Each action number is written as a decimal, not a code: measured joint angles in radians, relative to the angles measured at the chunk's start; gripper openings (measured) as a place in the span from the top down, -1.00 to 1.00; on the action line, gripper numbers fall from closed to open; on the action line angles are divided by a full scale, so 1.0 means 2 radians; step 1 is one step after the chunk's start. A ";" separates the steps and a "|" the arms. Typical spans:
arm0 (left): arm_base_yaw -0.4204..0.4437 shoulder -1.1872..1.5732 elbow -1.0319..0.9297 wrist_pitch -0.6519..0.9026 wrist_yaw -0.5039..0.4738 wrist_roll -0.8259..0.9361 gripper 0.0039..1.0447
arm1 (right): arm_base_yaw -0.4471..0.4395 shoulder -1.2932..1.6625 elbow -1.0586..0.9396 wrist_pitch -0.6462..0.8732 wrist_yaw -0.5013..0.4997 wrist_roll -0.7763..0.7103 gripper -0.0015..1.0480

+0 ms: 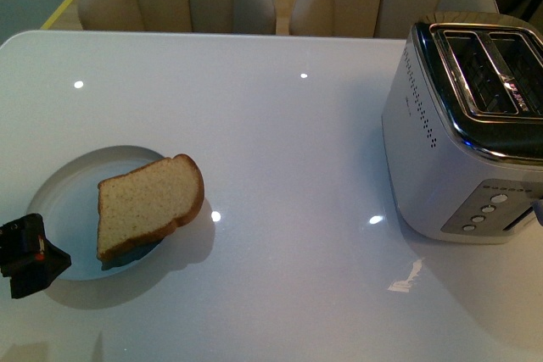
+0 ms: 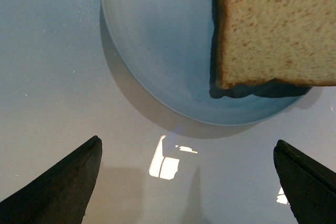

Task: Left arm holds plate, right arm toasts bread

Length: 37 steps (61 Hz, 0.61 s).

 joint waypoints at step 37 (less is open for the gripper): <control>0.010 0.130 0.080 0.019 -0.002 -0.078 -0.87 | 0.000 0.000 0.000 0.000 0.000 0.000 -0.83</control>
